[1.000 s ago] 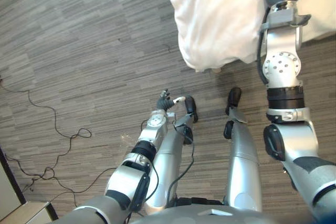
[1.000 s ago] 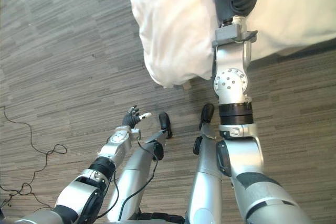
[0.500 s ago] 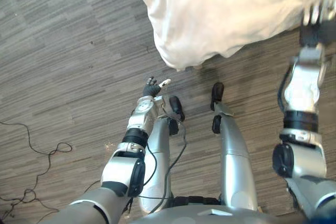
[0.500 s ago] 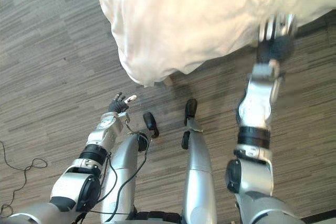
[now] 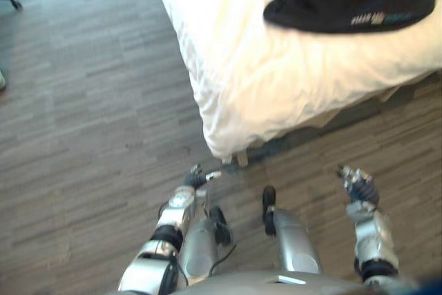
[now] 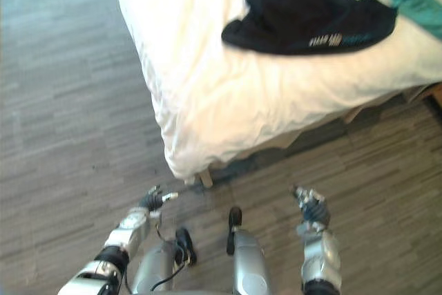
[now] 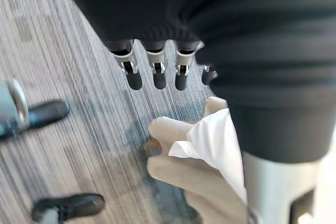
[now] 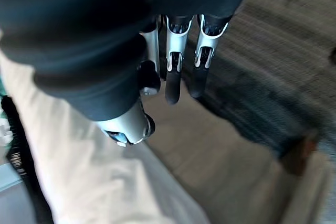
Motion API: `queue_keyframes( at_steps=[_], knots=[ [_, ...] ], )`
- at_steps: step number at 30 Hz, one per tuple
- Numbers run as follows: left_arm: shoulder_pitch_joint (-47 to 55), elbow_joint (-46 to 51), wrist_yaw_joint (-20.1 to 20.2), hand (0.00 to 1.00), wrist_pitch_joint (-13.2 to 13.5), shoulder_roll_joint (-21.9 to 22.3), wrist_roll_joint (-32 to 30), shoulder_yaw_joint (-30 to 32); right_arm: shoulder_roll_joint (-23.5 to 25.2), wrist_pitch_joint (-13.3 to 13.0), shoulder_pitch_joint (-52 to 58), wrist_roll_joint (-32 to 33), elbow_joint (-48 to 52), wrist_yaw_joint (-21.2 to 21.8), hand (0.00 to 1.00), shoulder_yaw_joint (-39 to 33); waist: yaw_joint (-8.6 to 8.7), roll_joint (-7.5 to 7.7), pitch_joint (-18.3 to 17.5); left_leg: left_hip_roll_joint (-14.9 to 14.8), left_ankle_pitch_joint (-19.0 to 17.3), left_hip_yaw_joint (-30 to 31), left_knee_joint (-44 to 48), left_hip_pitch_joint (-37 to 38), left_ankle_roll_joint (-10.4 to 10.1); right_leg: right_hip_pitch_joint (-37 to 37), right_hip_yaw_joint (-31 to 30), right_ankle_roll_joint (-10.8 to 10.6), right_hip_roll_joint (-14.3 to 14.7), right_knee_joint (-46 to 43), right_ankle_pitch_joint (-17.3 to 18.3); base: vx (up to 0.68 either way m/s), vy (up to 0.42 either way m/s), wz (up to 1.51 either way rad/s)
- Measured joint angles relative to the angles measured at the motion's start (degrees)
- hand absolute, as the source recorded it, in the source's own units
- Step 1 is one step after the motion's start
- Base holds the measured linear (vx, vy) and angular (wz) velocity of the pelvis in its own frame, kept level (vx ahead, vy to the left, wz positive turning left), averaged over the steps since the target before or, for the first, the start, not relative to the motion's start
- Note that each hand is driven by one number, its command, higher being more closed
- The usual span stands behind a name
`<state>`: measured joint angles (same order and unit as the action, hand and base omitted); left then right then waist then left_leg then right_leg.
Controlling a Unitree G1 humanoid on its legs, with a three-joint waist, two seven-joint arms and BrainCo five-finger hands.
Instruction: Tidy the bed and pick cloth on bed and put in laundry
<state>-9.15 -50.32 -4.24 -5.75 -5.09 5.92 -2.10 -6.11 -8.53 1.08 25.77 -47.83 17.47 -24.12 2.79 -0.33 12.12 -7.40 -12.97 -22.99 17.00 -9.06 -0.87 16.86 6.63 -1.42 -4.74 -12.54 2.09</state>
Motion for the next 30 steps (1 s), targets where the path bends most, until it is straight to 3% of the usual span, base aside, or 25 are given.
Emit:
queue_keyframes(
  at_steps=[6, 10, 14, 16, 19, 22, 23, 26, 30],
  knots=[
    [6.44, -2.95, -1.04, 0.00, 0.39, -0.15, -1.99, -0.10, 0.67, -2.66, 6.34, -12.09, -8.40, -2.01, 0.00, 4.68, 2.32, -2.41, -2.94, 2.85, 2.88, 0.03, -10.15, 10.51, -0.82, -9.32, 0.48, -1.58, -0.15, 6.79, -1.27, 0.16, 0.051, 0.02],
    [8.18, -4.58, -1.12, 0.00, 1.74, -0.37, -5.67, -0.23, 1.03, -4.51, 7.27, -13.71, -10.35, -2.54, 0.00, 5.19, 2.96, -2.13, -3.93, 3.77, 3.34, 0.04, -12.10, 12.68, -0.99, -11.74, 0.46, -2.71, -0.49, 9.36, -2.36, 0.03, 0.052, -0.02],
    [10.11, -5.14, -1.25, 0.00, 3.04, -0.81, -9.04, -0.20, 1.56, -4.58, 7.99, -13.70, -11.98, -3.13, 0.00, 5.27, 3.00, -0.91, -4.48, 4.00, 3.33, -0.68, -12.56, 14.14, -1.00, -12.51, 0.52, -2.73, -0.62, 9.95, -2.72, -0.04, 0.026, -0.07],
    [10.96, -5.14, -1.72, 0.00, 3.84, -0.86, -9.43, -0.18, 1.67, -5.04, 8.08, -13.71, -12.52, -3.31, 0.00, 5.37, 2.95, -0.58, -4.50, 3.75, 3.26, -1.79, -12.76, 14.74, -1.05, -12.13, 0.55, -1.94, -0.41, 8.95, -2.20, -0.06, -0.011, -0.21],
    [12.23, -5.04, -2.99, 0.00, 4.31, -0.95, -9.43, -0.20, 1.72, -5.64, 8.07, -13.71, -12.75, -3.67, 0.00, 5.33, 2.87, 0.25, -3.66, 3.06, 2.64, -3.15, -12.02, 15.64, -1.31, -9.73, 1.76, -0.17, -0.47, 2.54, 1.56, -0.04, -0.071, -0.19],
    [13.24, -5.03, -3.22, 0.00, 4.78, -0.63, -9.64, -0.20, 1.71, -5.96, 8.00, -13.73, -12.74, -4.14, 0.00, 5.26, 2.60, 0.72, -3.24, 1.74, 1.54, -4.67, -10.53, 16.64, -2.45, -8.32, 6.02, 1.09, -1.29, -2.78, 5.39, 0.02, -0.153, -0.30],
    [13.21, -4.95, -3.24, 0.00, 4.86, -0.33, -10.02, -0.07, 1.74, -7.15, 7.69, -15.05, -12.70, -5.21, 0.00, 5.27, 2.55, 0.66, -3.08, 1.15, 1.19, -5.37, -10.17, 17.31, -3.01, -7.95, 7.51, 1.62, -1.53, -4.38, 6.12, 0.06, -0.098, -0.49],
    [13.17, -5.04, -3.21, 0.00, 4.80, 0.07, -11.14, -0.15, 1.56, -8.61, 7.18, -17.93, -11.53, -6.59, 0.00, 5.98, 2.57, -0.13, -2.35, -0.55, 0.58, -7.15, -9.02, 19.01, -4.01, -8.00, 7.76, 2.06, 0.84, -5.59, 6.21, 0.10, -0.135, -0.55],
    [12.14, -5.05, -3.32, 0.00, 5.16, 0.25, -12.16, -1.27, 1.47, -8.63, 7.28, -18.11, -11.67, -6.84, 0.00, 8.98, 2.61, -0.64, -2.22, -2.66, 1.67, -7.14, -8.49, 20.26, -3.39, -12.21, 7.37, 2.55, 3.99, 1.13, 3.14, 0.09, -0.081, -0.36]
  ],
)
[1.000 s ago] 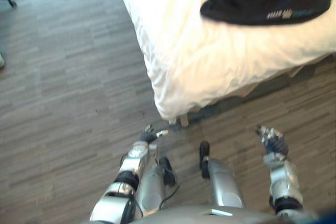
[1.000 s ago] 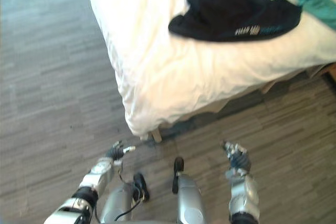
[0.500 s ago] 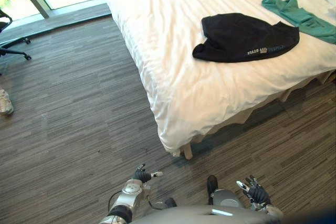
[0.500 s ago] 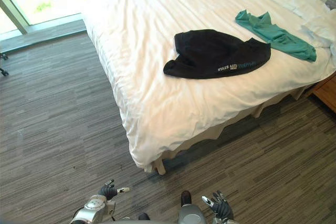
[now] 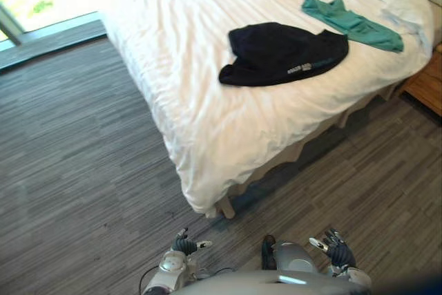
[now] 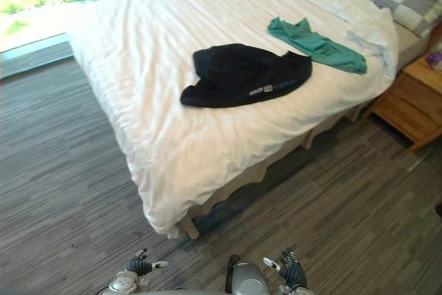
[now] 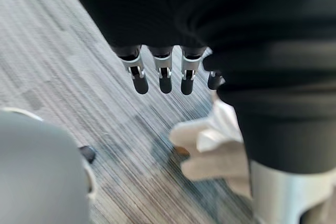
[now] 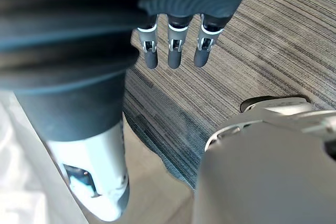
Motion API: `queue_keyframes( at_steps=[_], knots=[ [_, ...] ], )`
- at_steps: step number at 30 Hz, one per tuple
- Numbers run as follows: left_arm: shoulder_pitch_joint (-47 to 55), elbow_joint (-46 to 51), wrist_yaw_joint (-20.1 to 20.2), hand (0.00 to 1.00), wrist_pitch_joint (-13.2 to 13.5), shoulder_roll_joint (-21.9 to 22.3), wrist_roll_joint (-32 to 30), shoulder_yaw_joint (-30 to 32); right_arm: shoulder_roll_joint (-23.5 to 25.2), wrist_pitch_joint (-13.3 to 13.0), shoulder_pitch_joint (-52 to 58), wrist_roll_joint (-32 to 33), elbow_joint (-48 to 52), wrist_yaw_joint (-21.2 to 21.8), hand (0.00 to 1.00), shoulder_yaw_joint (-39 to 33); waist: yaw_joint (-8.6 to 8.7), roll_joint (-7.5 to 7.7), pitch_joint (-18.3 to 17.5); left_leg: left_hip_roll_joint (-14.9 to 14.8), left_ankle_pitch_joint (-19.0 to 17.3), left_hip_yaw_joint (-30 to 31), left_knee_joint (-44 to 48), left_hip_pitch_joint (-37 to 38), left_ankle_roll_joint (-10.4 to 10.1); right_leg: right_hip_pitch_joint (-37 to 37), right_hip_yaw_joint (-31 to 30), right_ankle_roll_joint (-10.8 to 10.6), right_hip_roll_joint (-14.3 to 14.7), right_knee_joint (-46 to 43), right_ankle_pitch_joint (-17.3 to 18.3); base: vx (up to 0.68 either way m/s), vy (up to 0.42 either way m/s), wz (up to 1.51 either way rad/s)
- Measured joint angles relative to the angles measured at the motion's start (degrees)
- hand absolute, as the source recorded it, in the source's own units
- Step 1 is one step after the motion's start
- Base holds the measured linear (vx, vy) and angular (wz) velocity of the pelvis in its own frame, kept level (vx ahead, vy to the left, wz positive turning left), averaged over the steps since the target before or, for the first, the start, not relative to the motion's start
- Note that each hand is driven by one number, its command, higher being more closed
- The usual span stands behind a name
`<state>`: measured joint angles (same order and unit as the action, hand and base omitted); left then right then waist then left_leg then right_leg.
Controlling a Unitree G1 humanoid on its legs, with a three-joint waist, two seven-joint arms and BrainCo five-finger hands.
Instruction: Tidy the bed and pick cloth on bed and put in laundry
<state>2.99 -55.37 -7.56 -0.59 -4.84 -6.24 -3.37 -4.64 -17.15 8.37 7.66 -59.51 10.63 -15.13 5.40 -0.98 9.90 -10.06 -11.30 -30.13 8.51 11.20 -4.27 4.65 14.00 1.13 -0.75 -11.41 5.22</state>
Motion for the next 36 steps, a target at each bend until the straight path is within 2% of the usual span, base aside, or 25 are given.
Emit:
queue_keyframes(
  at_steps=[2, 5, 7, 8, 10, 13, 14, 15, 16, 17, 18, 19, 20, 22, 24, 25, 27, 28, 30, 31, 32, 34, 36],
  knots=[
    [-0.13, 0.00, -0.06, 0.00, 0.93, 0.42, -0.05, -1.22, -0.08, 0.16, -0.03, 0.02, 0.19, -0.45, 0.00, 0.42, -0.02, 0.07, 0.00, 0.17, 1.74, -0.06, 0.17, 0.46, 0.12, -3.77, -1.36, -0.26, 1.00, 8.03, -4.07, 0.02, -0.019, -0.28],
    [0.24, -0.14, -0.40, 0.00, 1.27, 0.58, -1.53, -1.15, -0.41, 1.00, 0.18, -0.04, 0.17, -1.30, 0.00, 2.40, -0.21, 0.00, 0.04, 0.81, 1.86, -0.13, 1.10, 0.85, 0.04, -7.70, -3.99, -0.23, 1.75, 17.12, -9.24, -0.01, 0.027, -0.40],
    [0.35, -0.69, -0.50, 0.00, 1.23, 0.57, -2.47, -1.14, -0.57, 1.30, 0.17, -0.06, 0.18, -1.56, 0.00, 2.73, -0.38, -0.25, 0.26, 1.18, 1.86, 0.71, 1.96, 0.83, 0.05, -7.50, -5.79, -0.30, 1.70, 17.27, -9.67, -0.04, 0.026, -0.43],
    [0.38, -1.00, -1.25, 0.00, 1.24, 0.58, -2.39, -0.93, -0.82, 1.84, 0.22, -0.09, 0.05, -1.90, 0.00, 3.05, -0.34, -0.24, 0.32, 1.62, 1.83, 3.01, 3.01, 0.84, 0.07, -7.49, -7.61, -0.37, 1.53, 17.30, -9.74, -0.05, 0.031, -0.63],
    [0.35, -1.05, -2.01, 0.00, 1.43, 0.23, -2.52, 0.65, -1.46, 2.14, 0.18, -0.09, -0.08, -1.98, 0.00, 4.33, -1.38, -0.18, 0.36, 2.19, 1.82, 6.73, 4.97, 1.04, 0.08, -7.16, -10.94, -1.06, 1.74, 17.34, -9.98, -0.05, 0.012, -0.94],
    [0.93, -2.17, -2.80, 0.00, 3.05, -0.26, -4.02, 5.67, -1.65, 2.16, 0.10, -0.09, -0.54, -1.99, 0.00, 4.87, -1.93, 0.12, 0.54, 1.86, 1.36, 8.83, 10.02, 1.07, 0.81, -6.46, -13.09, -0.27, 2.60, 17.37, -8.26, -0.08, -0.014, -1.14],
    [1.72, -2.18, -2.80, 0.00, 3.70, -0.02, -4.03, 6.42, -1.71, 2.21, -0.28, -0.09, -0.59, -2.01, 0.00, 4.85, -2.03, -0.82, 0.14, 0.73, 1.08, 9.41, 11.98, -0.28, 3.30, -5.85, -12.48, -0.36, 3.11, 17.27, -6.54, 0.03, -0.020, -1.15],
    [2.88, -2.07, -2.75, 0.00, 5.04, 0.48, -4.02, 6.88, -2.78, 2.45, -0.71, -0.08, -0.21, -2.21, 0.00, 4.58, -1.91, -2.31, -0.18, -1.59, -0.82, 11.31, 17.32, -2.46, 5.26, -1.98, -8.02, 2.97, 3.26, 6.66, -5.13, 0.09, -0.029, -1.17],
    [3.20, -1.63, -2.51, 0.00, 5.86, -0.28, -4.04, 7.70, -2.65, 2.57, 0.30, -0.07, 0.14, -2.36, 0.00, 4.58, -1.94, -0.85, -0.01, -0.24, -0.79, 11.34, 19.97, -2.88, 5.34, -1.28, -8.14, 1.69, 2.49, 4.25, -2.70, 0.09, -0.029, -1.38],
    [3.36, -1.93, -2.29, 0.00, 6.49, -0.37, -4.05, 8.62, -2.67, 2.86, 1.14, -0.07, 0.26, -2.43, 0.00, 4.36, -2.85, -1.50, -0.37, -0.63, -0.41, 14.19, 24.13, -4.53, 6.50, -1.47, -11.56, 1.87, 3.67, 5.39, -2.95, 0.05, 0.019, -1.41],
    [4.19, -1.97, -2.05, 0.00, 7.55, 0.33, -3.97, 8.80, -2.97, 3.07, 1.04, -0.05, 0.73, -2.50, 0.00, 3.50, -3.23, -1.88, -1.02, -0.46, -3.35, 16.60, 23.98, -5.39, 5.93, -1.92, -13.17, 2.01, 4.28, 7.93, -3.19, 0.02, 0.045, -1.41],
    [4.28, -1.99, -1.60, 0.00, 7.97, 0.40, -3.92, 8.69, -2.75, 3.11, 1.38, -0.03, 0.71, -2.60, 0.00, 2.64, -3.16, -2.07, -1.16, -0.22, -4.77, 16.90, 22.46, -5.09, 5.65, -2.27, -13.41, 1.62, 4.23, 9.01, -3.45, 0.06, 0.074, -1.20],
    [4.24, -2.11, -1.09, 0.00, 8.59, 0.26, -3.91, 7.67, -2.22, 3.14, 1.85, -0.02, 1.03, -2.77, 0.00, 0.83, -2.97, -2.31, -1.36, -0.15, -6.22, 16.69, 19.05, -5.08, 4.35, -2.54, -13.47, 0.76, 4.09, 10.38, -4.09, 0.05, 0.055, -0.74],
    [3.59, -2.13, 0.13, 0.00, 9.35, 0.28, -3.91, 6.25, -0.88, 3.21, 3.22, -0.02, 1.16, -2.97, 0.00, -0.44, -2.43, -2.39, -1.40, -0.28, -6.51, 16.69, 13.55, -4.39, 3.27, -3.04, -13.49, -0.95, 4.10, 11.19, -5.78, -0.02, 0.089, -0.51],
    [2.81, -2.13, 1.10, 0.00, 9.98, 1.10, -3.78, 5.34, -0.46, 3.17, 4.20, -0.02, 1.25, -2.55, 0.00, -1.24, -1.74, -2.58, -1.50, -0.22, -5.28, 16.61, 7.69, -3.20, 1.96, -3.02, -13.40, -1.13, 4.54, 11.20, -6.00, -0.08, 0.141, -0.36],
    [2.30, -2.15, 1.45, 0.00, 9.91, 2.07, -3.48, 4.12, 0.03, 3.06, 4.59, -0.02, 1.65, -2.15, 0.00, -2.03, -1.51, -2.86, -1.83, -0.41, -5.16, 16.22, 4.50, -2.44, 0.61, -2.47, -12.99, -1.40, 4.77, 11.04, -6.18, -0.03, 0.187, -0.38],
    [1.46, -2.19, 2.58, 0.00, 9.53, 2.74, -3.42, 2.55, 1.10, 2.88, 5.01, 0.00, 2.55, -1.91, 0.00, -2.99, -1.53, -2.34, -2.04, 0.44, -4.71, 13.70, 1.27, -1.11, 0.21, -2.10, -12.29, -1.92, 3.73, 10.66, -6.43, 0.02, 0.192, -0.46],
    [0.90, -2.21, 2.72, 0.00, 9.04, 2.81, -3.55, 2.14, 1.85, 2.66, 5.20, 0.04, 2.72, -1.78, 0.00, -3.71, -1.71, -1.64, -1.95, 0.74, -4.57, 11.57, 0.48, -0.24, 0.37, -1.94, -9.32, -1.85, 2.57, 10.22, -6.39, 0.07, 0.170, -0.75],
    [1.00, -2.50, 2.66, 0.00, 7.81, 2.45, -3.62, 2.18, 2.31, 2.33, 4.98, -0.03, 2.71, -1.75, 0.00, -3.84, -2.08, -1.10, -1.96, 0.55, -4.57, 7.20, -0.43, 1.61, 0.42, 0.32, -1.39, -0.89, -0.03, 3.57, -3.32, 0.13, 0.151, -0.90],
    [1.00, -2.75, 2.56, 0.00, 7.41, 2.19, -3.46, 2.39, 2.34, 2.09, 4.84, -0.08, 2.72, -1.72, 0.00, -3.62, -1.99, -1.11, -1.97, 0.54, -4.57, 6.02, -0.56, 2.11, 0.42, 1.04, 0.34, -0.32, -0.81, 0.27, -2.51, 0.21, 0.080, -0.81],
    [1.00, -3.05, 2.19, 0.00, 6.89, 1.49, -3.42, 2.37, 2.37, 1.68, 5.04, -0.08, 2.66, -1.75, 0.00, -2.64, -1.80, -0.75, -1.99, 1.25, -4.57, 4.73, -0.37, 2.95, 0.42, 1.31, 0.89, -0.72, -2.40, -5.57, -0.16, 0.18, 0.028, -0.64],
    [0.46, -4.48, 2.12, 0.00, 6.01, 0.84, -3.20, 1.26, 2.09, 1.68, 5.08, -0.07, 1.79, -1.77, 0.00, -2.18, -1.53, 0.19, -1.83, 2.51, -4.57, 4.26, -0.23, 3.84, 0.44, 2.38, 0.01, -1.11, -3.56, -8.43, 2.91, 0.13, -0.020, -0.49],
    [-0.54, -4.87, 2.11, 0.00, 5.23, 0.97, -2.00, 0.82, 1.34, 1.69, 4.58, 0.00, 1.21, -1.87, 0.00, -2.02, -1.47, -0.75, -1.11, 3.26, -4.18, 4.28, 0.06, 4.38, 0.75, 3.14, -0.77, -0.96, -3.61, -10.90, 4.25, 0.09, -0.053, -0.25]
  ],
)
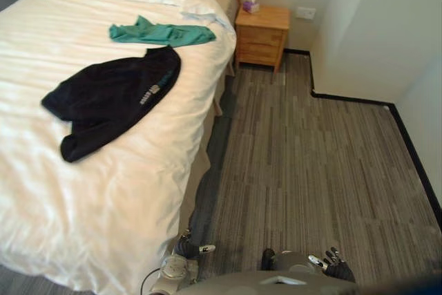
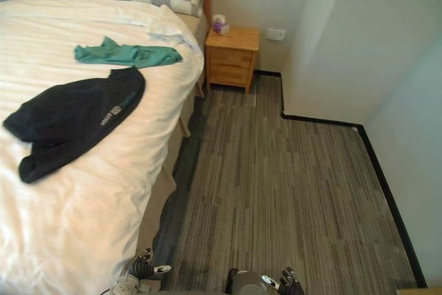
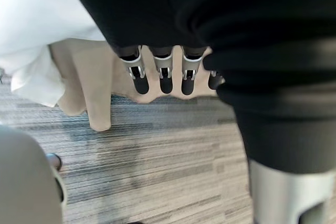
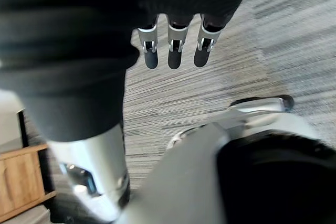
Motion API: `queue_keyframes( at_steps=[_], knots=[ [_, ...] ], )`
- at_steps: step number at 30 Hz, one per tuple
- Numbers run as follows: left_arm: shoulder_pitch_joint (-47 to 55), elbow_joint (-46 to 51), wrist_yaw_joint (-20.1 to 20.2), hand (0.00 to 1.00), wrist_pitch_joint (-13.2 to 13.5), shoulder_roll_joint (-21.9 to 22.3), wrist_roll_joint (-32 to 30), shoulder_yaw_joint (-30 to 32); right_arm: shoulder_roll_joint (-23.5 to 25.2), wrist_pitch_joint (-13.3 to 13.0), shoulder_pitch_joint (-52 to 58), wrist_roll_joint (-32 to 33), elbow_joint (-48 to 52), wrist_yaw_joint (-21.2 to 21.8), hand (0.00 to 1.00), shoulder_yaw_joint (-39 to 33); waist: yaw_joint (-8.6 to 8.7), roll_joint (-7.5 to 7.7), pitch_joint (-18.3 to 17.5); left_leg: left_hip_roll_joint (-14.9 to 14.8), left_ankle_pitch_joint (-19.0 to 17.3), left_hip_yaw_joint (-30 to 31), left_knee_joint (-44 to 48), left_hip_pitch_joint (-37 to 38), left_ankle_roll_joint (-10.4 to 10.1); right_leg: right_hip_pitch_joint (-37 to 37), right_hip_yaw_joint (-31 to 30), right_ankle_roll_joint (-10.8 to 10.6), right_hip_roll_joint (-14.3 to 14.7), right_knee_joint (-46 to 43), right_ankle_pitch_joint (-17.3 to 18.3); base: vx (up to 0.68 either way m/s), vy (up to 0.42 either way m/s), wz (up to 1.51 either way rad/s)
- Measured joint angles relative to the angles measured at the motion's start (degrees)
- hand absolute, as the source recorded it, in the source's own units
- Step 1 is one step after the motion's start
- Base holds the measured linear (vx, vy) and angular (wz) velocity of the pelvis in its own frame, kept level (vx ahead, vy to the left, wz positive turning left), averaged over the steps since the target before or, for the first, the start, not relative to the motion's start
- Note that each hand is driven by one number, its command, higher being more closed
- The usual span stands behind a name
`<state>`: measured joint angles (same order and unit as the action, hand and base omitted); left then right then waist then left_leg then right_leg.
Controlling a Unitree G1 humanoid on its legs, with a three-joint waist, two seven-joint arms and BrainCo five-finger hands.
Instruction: Tidy the bed and pick cloth on bed and put in laundry
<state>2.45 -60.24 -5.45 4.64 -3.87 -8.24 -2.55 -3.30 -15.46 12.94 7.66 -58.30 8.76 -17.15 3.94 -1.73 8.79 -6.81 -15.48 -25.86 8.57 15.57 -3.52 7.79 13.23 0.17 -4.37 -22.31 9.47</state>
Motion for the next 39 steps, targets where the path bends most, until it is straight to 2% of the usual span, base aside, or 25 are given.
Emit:
queue_keyframes(
  at_steps=[4, 6, 11, 13, 17, 18, 24, 27, 33, 37, 38, 39],
  knots=[
    [-0.23, -0.03, -0.07, 0.00, -0.80, 0.21, 2.04, -1.88, -0.78, 1.26, -0.87, 0.49, -1.43, 0.86, 0.00, 0.86, -0.15, 0.09, 0.13, -0.03, 2.42, 0.00, 0.58, 0.52, -0.01, -2.01, -1.43, 0.11, 0.68, 3.63, -0.19, 0.08, -0.080, -0.18],
    [0.05, 0.00, -0.12, 0.00, -1.57, 0.22, 4.31, -1.85, -1.33, 2.21, -1.44, 1.21, -2.89, 2.38, 0.00, 1.06, -0.22, -0.07, -0.21, -0.79, 4.60, -0.03, 0.61, 0.70, 0.06, -6.22, -2.09, 0.11, 2.56, 12.11, -4.40, 0.06, -0.059, -0.15],
    [0.48, -0.04, 0.64, 0.00, -3.14, 0.01, 7.10, -1.14, -1.86, 2.65, -1.75, 1.05, -3.54, 2.45, 0.00, 1.61, -0.25, 0.14, -0.39, -0.22, 5.80, -0.14, 0.60, 2.14, 0.14, -12.76, -5.55, 0.28, 4.43, 26.20, -12.29, 0.02, 0.011, -0.37],
    [0.47, -0.14, 1.01, 0.00, -3.20, 0.09, 7.34, -0.76, -1.91, 3.10, -1.64, 1.09, -3.53, 2.51, 0.00, 1.80, -0.25, 0.19, -0.44, 0.28, 5.81, -0.14, 0.64, 2.54, 0.15, -13.29, -6.74, 0.21, 4.44, 27.84, -13.58, -0.02, 0.048, -0.36],
    [-0.22, -1.86, 1.36, 0.00, -3.23, 0.02, 8.87, -0.63, -1.89, 5.18, -1.29, 1.10, -3.61, 2.56, 0.00, 1.86, -0.22, 0.36, -0.46, 0.92, 5.81, 0.45, 0.45, 3.38, 0.15, -13.58, -7.69, -0.10, 4.24, 28.17, -13.91, -0.05, 0.030, -0.15],
    [-0.24, -2.87, 2.59, 0.00, -5.62, 0.47, 9.87, 2.73, -2.42, 6.02, -1.88, 0.02, -4.01, 4.39, 0.00, 0.64, -0.20, -1.07, -0.47, -1.48, 4.87, 5.92, -1.40, 2.39, -1.86, -11.83, -2.96, 1.39, 5.90, 28.26, -13.59, 0.00, 0.000, 0.00],
    [-0.07, -2.88, 2.86, 0.00, -5.63, 0.47, 10.08, 2.82, -2.43, 5.98, -1.84, 0.26, -4.01, 4.39, 0.00, 0.65, -0.18, -1.04, -0.46, -1.48, 4.87, 6.14, -1.49, 2.34, -1.86, -11.96, -2.39, 1.38, 5.79, 28.25, -13.56, 0.00, 0.000, 0.04],
    [0.30, -2.75, 4.61, 0.00, -5.66, 0.32, 12.25, 3.22, -2.43, 5.82, -1.61, 3.47, -4.01, 4.49, 0.00, 0.85, -0.23, -0.92, -0.46, -1.53, 4.87, 7.34, -1.56, 2.23, -1.86, -12.36, -1.25, 1.22, 5.56, 28.25, -13.34, 0.00, 0.028, 0.19],
    [0.99, -1.49, 9.72, 0.00, -5.15, -0.17, 13.89, 3.31, -2.00, 3.26, -1.48, 11.96, -4.01, 4.67, 0.00, 2.62, -0.35, -0.33, 0.22, -1.83, 4.68, 7.76, -1.55, 1.25, -2.10, -11.83, 0.36, 1.20, 5.40, 28.21, -13.21, 0.00, 0.036, 0.10],
    [0.95, -1.29, 10.29, 0.00, -3.11, -0.25, 13.18, 3.18, -1.93, 1.20, -1.78, 15.35, -3.91, 5.89, 0.00, 4.41, -0.49, -0.15, 0.72, -3.23, 3.13, 6.68, -0.96, 0.99, -2.36, -10.97, 0.50, 1.55, 6.98, 28.18, -12.92, 0.00, 0.010, -0.24],
    [0.89, -1.28, 10.21, 0.00, -2.65, -0.16, 13.17, 3.09, -1.94, 1.18, -1.80, 15.88, -3.73, 6.26, 0.00, 4.41, -0.32, -0.51, 0.87, -4.35, 1.56, 5.38, 0.20, 0.36, -2.33, -10.46, 0.54, 1.66, 8.23, 28.10, -12.85, 0.01, -0.004, -0.36],
    [0.60, -1.29, 10.06, 0.00, -2.51, 0.09, 13.17, 3.04, -2.19, 1.17, -1.86, 16.11, -3.21, 6.53, 0.00, 4.37, -0.11, -1.80, 1.15, -5.96, -0.53, 3.62, 1.16, -0.27, -2.27, -9.88, 1.19, 2.01, 9.48, 27.43, -12.60, 0.02, 0.000, -0.40]
  ],
)
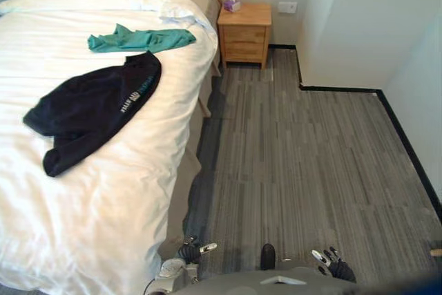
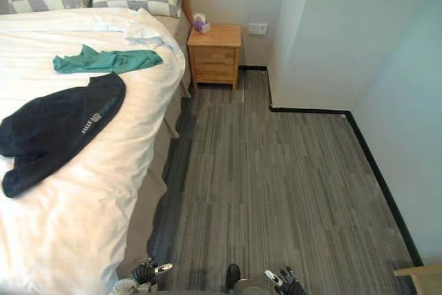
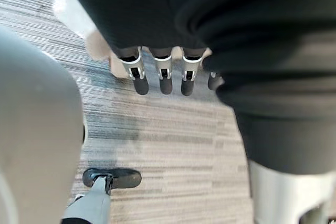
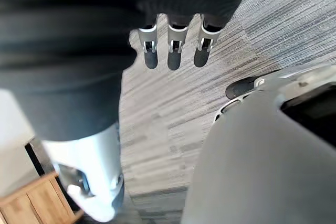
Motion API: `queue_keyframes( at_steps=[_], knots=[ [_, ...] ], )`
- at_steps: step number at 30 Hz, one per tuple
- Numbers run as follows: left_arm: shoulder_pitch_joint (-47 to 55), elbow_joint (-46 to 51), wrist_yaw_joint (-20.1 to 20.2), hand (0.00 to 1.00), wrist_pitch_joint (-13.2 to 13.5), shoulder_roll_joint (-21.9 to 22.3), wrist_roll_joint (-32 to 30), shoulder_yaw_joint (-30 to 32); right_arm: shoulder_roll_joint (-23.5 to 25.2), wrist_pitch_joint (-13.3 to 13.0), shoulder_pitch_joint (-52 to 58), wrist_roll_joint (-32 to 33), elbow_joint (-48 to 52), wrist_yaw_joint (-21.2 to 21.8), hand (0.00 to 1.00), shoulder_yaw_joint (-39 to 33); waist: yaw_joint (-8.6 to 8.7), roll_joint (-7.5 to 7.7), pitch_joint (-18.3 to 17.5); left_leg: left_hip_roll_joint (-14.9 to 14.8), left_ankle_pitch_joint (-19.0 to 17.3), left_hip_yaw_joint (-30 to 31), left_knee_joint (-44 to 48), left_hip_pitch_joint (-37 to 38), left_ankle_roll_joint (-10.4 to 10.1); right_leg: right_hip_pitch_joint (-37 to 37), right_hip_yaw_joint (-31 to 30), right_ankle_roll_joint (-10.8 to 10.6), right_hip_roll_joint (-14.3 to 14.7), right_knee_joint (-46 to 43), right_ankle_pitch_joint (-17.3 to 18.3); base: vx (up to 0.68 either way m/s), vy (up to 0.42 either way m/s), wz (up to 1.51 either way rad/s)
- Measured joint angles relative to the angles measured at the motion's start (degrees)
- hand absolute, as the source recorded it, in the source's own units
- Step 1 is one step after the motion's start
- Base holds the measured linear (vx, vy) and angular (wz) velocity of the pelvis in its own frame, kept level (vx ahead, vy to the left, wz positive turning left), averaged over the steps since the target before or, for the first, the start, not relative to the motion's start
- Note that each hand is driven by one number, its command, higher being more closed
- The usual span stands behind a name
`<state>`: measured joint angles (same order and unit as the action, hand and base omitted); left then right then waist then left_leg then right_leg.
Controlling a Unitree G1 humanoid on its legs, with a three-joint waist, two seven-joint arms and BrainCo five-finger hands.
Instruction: Tidy the bed and pick cloth on bed and put in laundry
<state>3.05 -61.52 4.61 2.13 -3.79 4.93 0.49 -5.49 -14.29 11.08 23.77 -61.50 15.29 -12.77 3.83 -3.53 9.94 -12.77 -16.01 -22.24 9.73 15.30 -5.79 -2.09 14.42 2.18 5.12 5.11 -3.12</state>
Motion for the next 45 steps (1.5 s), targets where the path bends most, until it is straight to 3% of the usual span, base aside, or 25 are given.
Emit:
queue_keyframes(
  at_steps=[1, 2, 3, 4, 5, 6, 7, 8, 10, 13, 16, 20, 24, 25, 26, 28, 29, 30, 31, 33, 37, 40, 41, 42, 45],
  knots=[
    [-0.03, -0.05, -0.06, 0.00, 0.03, 0.17, -0.07, -0.07, -0.37, 0.03, -0.02, 0.14, 0.38, 0.19, 0.00, 0.00, 0.17, -0.82, 0.19, -1.23, -1.60, -1.13, 0.50, -0.50, -0.28, 0.99, 0.81, 0.51, 0.65, -1.40, 0.44, 0.03, 0.027, -0.52],
    [-0.17, -0.06, -0.44, 0.00, -0.05, 0.50, 0.19, 0.28, -1.05, 0.14, -0.31, 0.04, 1.04, 0.22, 0.00, -0.03, 0.24, -2.24, 0.97, -3.99, -4.15, -3.30, 2.17, -1.27, -2.57, 4.73, 1.99, 2.60, 1.39, -7.88, 2.37, 0.02, 0.016, -0.51],
    [-0.53, -0.03, -0.87, 0.00, -0.07, 0.50, 0.08, 0.21, -1.19, 0.29, -0.40, -0.14, 1.25, 0.28, 0.00, 0.07, 0.02, -2.26, 1.10, -4.77, -4.65, -4.26, 3.93, -1.74, -2.71, 7.06, 2.44, 2.77, 1.02, -12.86, 4.98, 0.05, -0.001, -0.56],
    [-0.40, 0.03, -1.05, 0.00, -0.36, -0.28, 0.13, 0.61, -0.95, 0.41, -0.17, -0.45, 2.43, 0.28, 0.00, 0.46, -0.06, -0.78, 1.13, -4.44, -4.52, -4.39, 9.64, -2.76, -3.38, 10.20, 2.64, 2.79, -0.63, -19.77, 10.04, 0.07, -0.072, -0.60],
    [0.46, 1.80, -1.24, 0.00, -0.36, -0.63, 0.26, 2.87, -0.59, 0.86, 0.63, -0.73, 2.47, 0.34, 0.00, 1.43, -0.24, 0.70, 1.02, -5.13, -2.17, -2.60, 20.24, -6.63, -1.42, 10.63, 0.90, 3.63, -1.50, -23.12, 12.11, 0.10, -0.118, -0.63],
    [0.88, 2.38, -1.46, 0.00, -0.23, -0.61, 0.21, 3.53, -0.63, 0.88, 0.66, -1.39, 2.65, 0.42, 0.00, 1.89, -0.31, 0.84, 0.96, -5.50, -0.17, -1.40, 25.47, -8.63, 1.29, 10.19, 0.25, 3.94, -1.73, -23.75, 12.78, 0.13, -0.185, -0.73],
    [1.48, 3.06, -1.45, 0.00, -0.21, -0.08, 0.21, 4.95, -0.67, 0.99, 0.43, -2.61, 3.54, 0.58, 0.00, 2.40, -0.05, 0.58, 1.00, -6.44, 6.35, 2.04, 35.70, -12.70, 5.55, 8.61, -0.80, 4.51, -1.96, -24.07, 13.88, 0.23, -0.159, -0.77],
    [2.42, 4.35, -1.44, 0.00, 0.03, 0.39, 0.21, 6.71, -0.96, 0.99, 0.83, -2.86, 4.70, 0.77, 0.00, 2.75, -0.23, 0.29, 1.24, -6.63, 11.06, 6.32, 44.86, -17.27, 5.09, 7.41, -4.09, 5.33, -1.43, -23.92, 14.34, 0.21, -0.110, -0.85],
    [2.82, 5.22, -1.21, 0.00, 0.78, 1.31, 0.29, 8.77, -2.02, 1.06, 0.58, -4.38, 4.81, 0.98, 0.00, 2.55, -0.77, -1.28, 1.50, -4.28, 4.93, 10.46, 51.77, -22.94, 3.31, 5.61, -7.45, 6.40, -0.06, -23.35, 15.01, 0.27, -0.043, -0.96],
    [3.44, 6.99, -1.19, 0.00, 2.18, 1.61, 0.72, 10.39, -1.49, 0.95, 0.30, -4.85, 4.83, 2.17, 0.00, 2.47, -2.10, -0.36, 1.63, 0.09, -0.11, 10.53, 47.56, -27.10, 3.35, 1.08, -12.32, 4.67, 0.87, -19.75, 14.56, 0.28, -0.038, -0.89],
    [3.64, 7.81, -1.14, 0.00, 4.05, 2.01, 0.83, 10.84, 0.48, 0.66, 0.08, -4.92, 6.58, 3.09, 0.00, 2.56, -2.41, 1.48, 1.44, 3.29, -0.70, 7.65, 30.22, -28.54, 3.53, -3.44, -14.64, 3.53, 0.31, -16.00, 16.59, 0.31, 0.019, -0.69],
    [3.71, 9.04, -1.23, 0.00, 4.85, 2.29, 3.41, 10.08, 0.94, 0.08, -0.03, -7.02, 6.35, 3.69, 0.00, 4.34, -3.46, 2.91, 1.33, 6.22, 8.38, 4.20, 5.92, -29.64, 3.40, -8.89, -17.78, 1.65, -1.20, -12.67, 18.47, 0.47, 0.102, -0.42],
    [3.29, 7.89, -1.56, 0.00, 4.69, 1.28, 5.17, 7.43, 1.06, 0.12, -1.32, -9.01, 4.50, 3.35, 0.00, 4.86, -3.60, 2.96, 0.68, 7.69, 17.33, -0.06, 2.52, -29.87, 6.30, -13.71, -18.28, -1.71, -4.89, -10.52, 20.39, 0.55, 0.201, -0.46],
    [2.71, 6.52, -2.29, 0.00, 4.11, 0.44, 5.22, 6.25, 1.40, 0.22, -1.66, -9.55, 3.46, 2.70, 0.00, 4.37, -3.55, 3.77, -0.83, 9.55, 16.93, -1.30, 2.88, -29.14, 10.07, -12.92, -17.71, -3.58, -7.25, -12.87, 21.41, 0.66, 0.238, -0.20],
    [2.44, 6.09, -2.79, 0.00, 3.18, -0.28, 5.37, 5.82, 2.06, 0.35, -2.00, -9.56, 3.01, 2.62, 0.00, 3.99, -3.06, 4.29, -1.09, 9.95, 13.99, -1.90, 5.21, -29.24, 11.34, -10.55, -16.58, -4.85, -8.07, -18.35, 21.05, 0.76, 0.291, -0.10],
    [2.28, 5.87, -3.79, 0.00, 2.48, -1.53, 5.67, 5.50, 2.41, 0.46, -2.02, -9.48, 2.26, 2.43, 0.00, 2.85, -3.39, 5.64, -1.02, 11.40, 10.45, -1.47, 7.29, -26.16, 12.17, -7.72, -12.60, -8.29, -9.89, -31.19, 18.44, 0.65, 0.277, 0.09],
    [2.34, 5.23, -4.23, 0.00, 2.20, -1.74, 5.60, 4.09, 2.36, 0.61, -1.87, -9.44, 1.60, 2.32, 0.00, 1.63, -3.24, 5.70, -0.98, 12.90, 7.58, 1.28, 5.99, -22.18, 11.66, -4.16, -9.90, -9.43, -11.26, -42.97, 13.15, 0.56, 0.238, 0.35],
    [2.30, 4.70, -4.51, 0.00, 2.18, -1.69, 5.61, 3.50, 2.36, 0.63, -1.81, -9.41, 1.25, 2.24, 0.00, 1.13, -2.95, 5.14, -0.67, 13.45, 6.43, 2.09, 5.12, -20.26, 11.70, -1.89, -9.44, -9.82, -12.10, -49.88, 11.98, 0.65, 0.228, 0.66],
    [2.08, 3.85, -5.06, 0.00, 2.08, -1.83, 5.58, 2.69, 2.20, 0.80, -1.85, -9.34, 0.95, 2.20, 0.00, 0.93, -2.41, 5.77, -0.79, 14.55, 5.03, 3.83, 4.15, -16.77, 11.76, 2.02, -8.87, -9.29, -13.71, -59.18, 14.01, 0.51, 0.113, 0.65],
    [2.10, 2.93, -5.37, 0.00, 1.98, -2.25, 5.61, 1.65, 1.87, 0.82, -1.93, -9.20, 1.05, 2.23, 0.00, 1.02, -2.22, 5.45, -0.63, 15.21, 4.72, 6.15, 0.60, -10.91, 11.66, 7.59, -7.68, -7.50, -14.52, -64.48, 17.42, 0.50, 0.063, 0.70],
    [1.28, 1.61, -6.64, 0.00, 0.66, -1.94, 7.54, 2.01, 1.06, 0.82, -1.90, -8.03, 1.12, 2.33, 0.00, 1.19, -0.87, 4.76, -0.29, 12.57, 3.36, 13.86, -4.63, -3.97, 9.92, 17.87, -4.86, -6.15, -12.71, -51.12, 19.62, 0.47, -0.103, 1.02],
    [1.08, 1.54, -7.12, 0.00, 0.18, -0.73, 7.72, 2.95, 1.02, 0.69, -0.78, -6.58, 2.10, 2.25, 0.00, 1.16, -0.45, 3.85, 0.26, 8.87, -0.17, 20.74, -4.42, -1.83, 7.17, 19.77, -5.94, -6.65, -10.57, -26.78, 12.10, 0.48, -0.287, 1.19],
    [1.08, 1.50, -7.28, 0.00, -0.65, -0.44, 7.42, 4.36, 1.70, 0.14, 0.11, -6.24, 2.49, 2.26, 0.00, 1.18, -0.43, 3.85, 0.35, 8.12, -2.04, 23.07, -3.98, -0.67, 5.79, 19.33, -7.49, -7.21, -10.60, -18.87, 6.15, 0.56, -0.385, 1.08],
    [1.54, 1.17, -7.53, 0.00, -1.35, 0.30, 7.20, 6.29, 1.25, 0.05, 0.23, -6.04, 3.20, 2.25, 0.00, 0.78, -0.33, 2.81, 0.63, 6.50, -3.66, 24.60, -3.02, 0.73, 4.37, 17.45, -7.29, -4.85, -9.58, -19.47, 1.00, 0.58, -0.385, 0.93],
    [1.25, 1.82, -7.52, 0.00, -1.91, 2.62, 6.18, 8.76, 0.55, -0.71, 0.12, -6.00, 4.33, 1.66, 0.00, 0.62, -1.17, 1.57, 1.76, 5.44, -1.25, 24.38, -0.06, 2.54, 3.68, 18.65, -5.13, -2.80, -11.09, -32.96, 10.47, 0.48, -0.326, 0.60]
  ],
)
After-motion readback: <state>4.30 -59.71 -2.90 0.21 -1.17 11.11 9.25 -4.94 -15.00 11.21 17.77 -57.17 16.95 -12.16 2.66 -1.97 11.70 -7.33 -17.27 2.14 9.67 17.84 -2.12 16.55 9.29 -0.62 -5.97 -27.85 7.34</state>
